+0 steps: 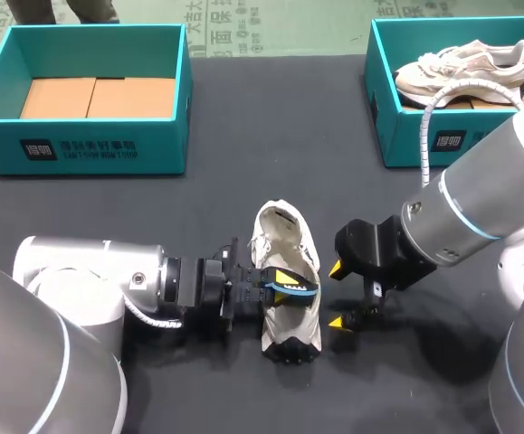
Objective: Take the shoe out of the shoebox, open the shoe tongue, remove and reinsert the insole, then place the shoe into the shoebox
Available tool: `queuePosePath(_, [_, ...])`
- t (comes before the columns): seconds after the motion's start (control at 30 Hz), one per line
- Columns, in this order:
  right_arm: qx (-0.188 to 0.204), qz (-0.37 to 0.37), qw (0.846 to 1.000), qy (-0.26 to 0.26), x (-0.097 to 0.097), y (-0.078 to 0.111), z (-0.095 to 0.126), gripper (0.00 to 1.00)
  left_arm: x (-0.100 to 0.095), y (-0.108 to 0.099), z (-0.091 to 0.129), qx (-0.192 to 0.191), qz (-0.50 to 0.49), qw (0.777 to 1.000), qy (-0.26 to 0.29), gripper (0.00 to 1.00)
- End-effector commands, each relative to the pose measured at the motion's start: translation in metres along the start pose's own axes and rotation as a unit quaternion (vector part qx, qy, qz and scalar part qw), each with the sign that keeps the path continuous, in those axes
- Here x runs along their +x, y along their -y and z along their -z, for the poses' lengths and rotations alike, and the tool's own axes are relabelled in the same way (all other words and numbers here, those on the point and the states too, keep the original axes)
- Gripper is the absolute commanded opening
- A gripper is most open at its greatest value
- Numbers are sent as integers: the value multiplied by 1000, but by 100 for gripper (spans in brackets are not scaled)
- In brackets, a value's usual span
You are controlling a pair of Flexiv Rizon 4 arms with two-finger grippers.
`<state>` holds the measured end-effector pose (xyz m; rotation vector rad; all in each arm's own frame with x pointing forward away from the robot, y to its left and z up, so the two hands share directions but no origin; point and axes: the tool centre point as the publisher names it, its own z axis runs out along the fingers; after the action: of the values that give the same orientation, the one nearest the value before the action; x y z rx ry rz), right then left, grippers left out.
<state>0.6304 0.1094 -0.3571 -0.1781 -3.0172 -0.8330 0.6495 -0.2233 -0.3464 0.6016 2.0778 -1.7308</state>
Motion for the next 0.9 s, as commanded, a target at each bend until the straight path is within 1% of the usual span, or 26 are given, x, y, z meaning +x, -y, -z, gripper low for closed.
queuePosePath(0.03, [0, 0, 1000, 1, 1, 1, 0, 100, 1, -9, -4, -9, 2, 1000, -1, 0])
queuePosePath(0.13, [0, 0, 1000, 1, 1, 1, 0, 100, 2, -9, -4, -4, 7, 1000, -1, 0])
queuePosePath(0.27, [0, 0, 1000, 1, 1, 1, 0, 100, 4, -3, -4, 11, 11, 1000, 0, 0])
queuePosePath(0.47, [0, 0, 1000, 1, 1, 1, 0, 100, 3, 5, -2, 22, 13, 1000, 3, 0])
queuePosePath(0.63, [0, 0, 1000, 1, 1, 1, 0, 100, 2, 11, -1, 28, 11, 1000, 6, 15])
queuePosePath(0.77, [0, 0, 1000, 1, 1, 1, 0, 100, 1, 15, -2, 34, 8, 999, 6, 18])
queuePosePath(0.83, [0, 0, 1000, 1, 1, 1, 0, 100, 1, 17, -2, 36, 8, 999, 6, 22])
queuePosePath(0.9, [0, 0, 1000, 1, 1, 1, 0, 100, 1, 19, -2, 38, 7, 999, 7, 23])
